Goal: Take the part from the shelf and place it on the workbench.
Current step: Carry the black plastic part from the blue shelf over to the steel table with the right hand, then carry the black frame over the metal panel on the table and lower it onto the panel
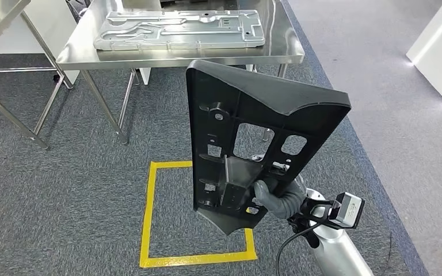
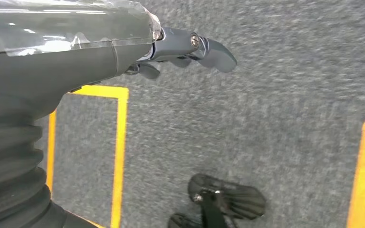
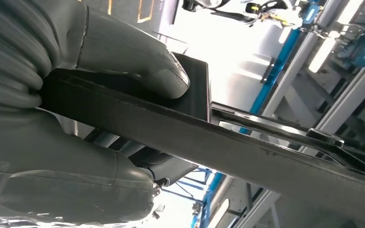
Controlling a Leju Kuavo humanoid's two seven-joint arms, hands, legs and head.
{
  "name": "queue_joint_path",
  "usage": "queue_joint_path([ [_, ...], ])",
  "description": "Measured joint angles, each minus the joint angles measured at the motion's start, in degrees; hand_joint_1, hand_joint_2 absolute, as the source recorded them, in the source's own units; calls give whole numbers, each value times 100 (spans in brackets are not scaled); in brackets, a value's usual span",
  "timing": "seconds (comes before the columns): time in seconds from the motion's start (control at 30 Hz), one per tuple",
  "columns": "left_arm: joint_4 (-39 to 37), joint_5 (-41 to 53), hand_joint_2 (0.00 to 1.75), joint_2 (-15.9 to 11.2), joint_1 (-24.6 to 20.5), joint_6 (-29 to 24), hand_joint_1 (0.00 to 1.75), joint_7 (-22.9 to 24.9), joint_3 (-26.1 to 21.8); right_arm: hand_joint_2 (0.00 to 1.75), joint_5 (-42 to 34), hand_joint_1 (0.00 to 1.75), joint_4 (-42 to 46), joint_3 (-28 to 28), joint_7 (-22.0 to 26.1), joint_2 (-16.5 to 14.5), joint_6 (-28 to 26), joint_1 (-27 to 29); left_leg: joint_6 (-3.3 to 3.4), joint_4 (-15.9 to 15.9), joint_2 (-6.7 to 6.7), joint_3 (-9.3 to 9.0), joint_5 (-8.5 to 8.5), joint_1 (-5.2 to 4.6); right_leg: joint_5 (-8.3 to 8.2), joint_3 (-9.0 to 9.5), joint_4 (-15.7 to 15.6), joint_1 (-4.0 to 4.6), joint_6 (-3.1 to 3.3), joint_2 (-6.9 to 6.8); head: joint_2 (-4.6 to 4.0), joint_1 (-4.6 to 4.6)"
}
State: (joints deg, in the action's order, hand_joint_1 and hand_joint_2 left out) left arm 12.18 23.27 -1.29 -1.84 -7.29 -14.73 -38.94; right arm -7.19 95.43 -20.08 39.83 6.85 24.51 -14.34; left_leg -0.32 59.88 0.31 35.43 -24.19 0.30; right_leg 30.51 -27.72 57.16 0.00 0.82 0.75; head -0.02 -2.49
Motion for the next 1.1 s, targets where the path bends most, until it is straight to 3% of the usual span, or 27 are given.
queue_joint_path([
  [0.1, 1, 7, 175, -4, -11, 4, 0, -20, -31, 175, -2, 175, -10, 7, 10, -9, 22, -27, 114, -169, -6, -109, -102, -22, -23, 1, 54, -2, -103, 2, 0, -2],
  [0.17, 1, 10, 175, -5, -5, 6, 0, -24, -58, 175, -3, 175, -8, 12, 17, -9, 35, -43, 182, -271, -7, -238, -135, 8, -57, -153, 374, -8, -156, -10, 0, -1],
  [0.23, 1, 13, 175, -4, -9, 9, 0, -27, -84, 175, -4, 175, -13, 16, 26, -9, 46, -59, 226, -325, -6, -364, -192, 22, 97, -571, 1017, -33, -192, -23, 0, -2],
  [0.3, 2, 21, 175, -1, -10, 18, 0, -30, -100, 175, -9, 175, -27, 23, 30, -9, 53, -60, 230, -334, -9, -466, -281, 25, 355, -1061, 1578, -67, -242, -30, 0, -1],
  [0.33, 2, 26, 175, 1, -4, 25, 0, -31, -102, 175, -16, 175, -32, 31, 30, -8, 55, -58, 222, -334, -11, -529, -333, 28, 385, -1210, 1647, -83, -268, -37, 0, -2],
  [0.37, 2, 32, 175, 2, 2, 30, 0, -31, -104, 175, -25, 175, -36, 45, 30, -7, 57, -57, 207, -333, -14, -607, -392, 32, 289, -1266, 1532, -97, -283, -45, 0, -1],
  [0.47, 1, 38, 175, 4, 11, 34, 0, -36, -107, 175, -51, 175, -41, 104, 32, 2, 62, -51, 131, -338, -19, -840, -583, 43, -531, -1063, 489, -106, -258, -99, 0, -1],
  [0.53, 1, 41, 175, 5, -1, 32, 0, -48, -108, 175, -55, 175, -44, 121, 32, 8, 67, -34, 59, -356, -13, -903, -662, 37, -799, -1000, 120, -71, -181, -113, 0, -2],
  [0.6, 2, 48, 175, 6, -14, 30, 0, -57, -108, 175, -52, 175, -36, 133, 33, 14, 78, -20, -15, -350, -3, -947, -668, 36, -755, -968, 96, -52, -85, -79, 0, -2],
  [0.67, 1, 56, 175, 9, -20, 28, 0, -62, -108, 175, -51, 175, -25, 147, 39, 19, 85, -26, -62, -81, -2, -877, -679, 55, -705, -847, 56, -61, 5, -61, 0, -2],
  [0.7, 1, 59, 175, 10, -25, 24, 0, -66, -109, 175, -51, 175, -21, 152, 39, 19, 87, -33, -76, 205, -3, -732, -740, 65, -671, -779, 40, -62, 41, -57, 0, -2],
  [0.77, 1, 63, 175, 11, -28, 14, 0, -73, -118, 175, -47, 175, -21, 152, 38, 18, 97, -32, -108, 945, -6, -267, -1010, 73, -585, -686, 29, -50, 89, -54, 0, -3],
  [0.83, 2, 67, 175, 12, -10, 9, 0, -82, -134, 175, -32, 175, -22, 152, 37, 16, 112, -7, -119, 1357, -6, 123, -1234, 74, -495, -586, 30, -30, 102, -36, 0, -3],
  [0.87, 2, 71, 175, 13, 1, 9, 0, -86, -143, 175, -24, 175, -22, 152, 37, 15, 120, 2, -108, 1297, -6, 197, -1177, 73, -447, -521, 31, -20, 101, -23, 0, -3],
  [0.9, 2, 77, 175, 13, 10, 9, 0, -90, -153, 175, -18, 175, -21, 152, 37, 14, 127, 6, -86, 1049, -6, 177, -980, 72, -396, -447, 31, -10, 96, -14, 0, -3],
  [0.97, 2, 86, 175, 10, 21, 12, 0, -94, -185, 175, -16, 175, -22, 152, 37, 12, 138, 1, -24, 322, -9, 10, -427, 51, -298, -313, 35, 8, 75, -4, 0, -3],
  [1.0, 2, 89, 175, 8, 19, 16, 0, -96, -207, 175, -17, 175, -21, 153, 37, 12, 143, -6, 7, 61, -12, -54, -287, 31, -257, -275, 37, 16, 50, 1, 0, -2],
  [1.03, 2, 90, 175, 6, 17, 22, 0, -97, -226, 175, -18, 175, -20, 155, 36, 11, 147, -12, 40, -89, -16, -93, -203, 11, -223, -256, 35, 19, 18, 7, 0, -2],
  [1.1, 2, 91, 175, 5, 16, 33, 0, -98, -246, 175, -26, 175, 0, 167, 35, 11, 151, -19, 107, -155, -24, -134, -202, -1, -208, -236, 80, 24, -58, 16, 0, -2],
])
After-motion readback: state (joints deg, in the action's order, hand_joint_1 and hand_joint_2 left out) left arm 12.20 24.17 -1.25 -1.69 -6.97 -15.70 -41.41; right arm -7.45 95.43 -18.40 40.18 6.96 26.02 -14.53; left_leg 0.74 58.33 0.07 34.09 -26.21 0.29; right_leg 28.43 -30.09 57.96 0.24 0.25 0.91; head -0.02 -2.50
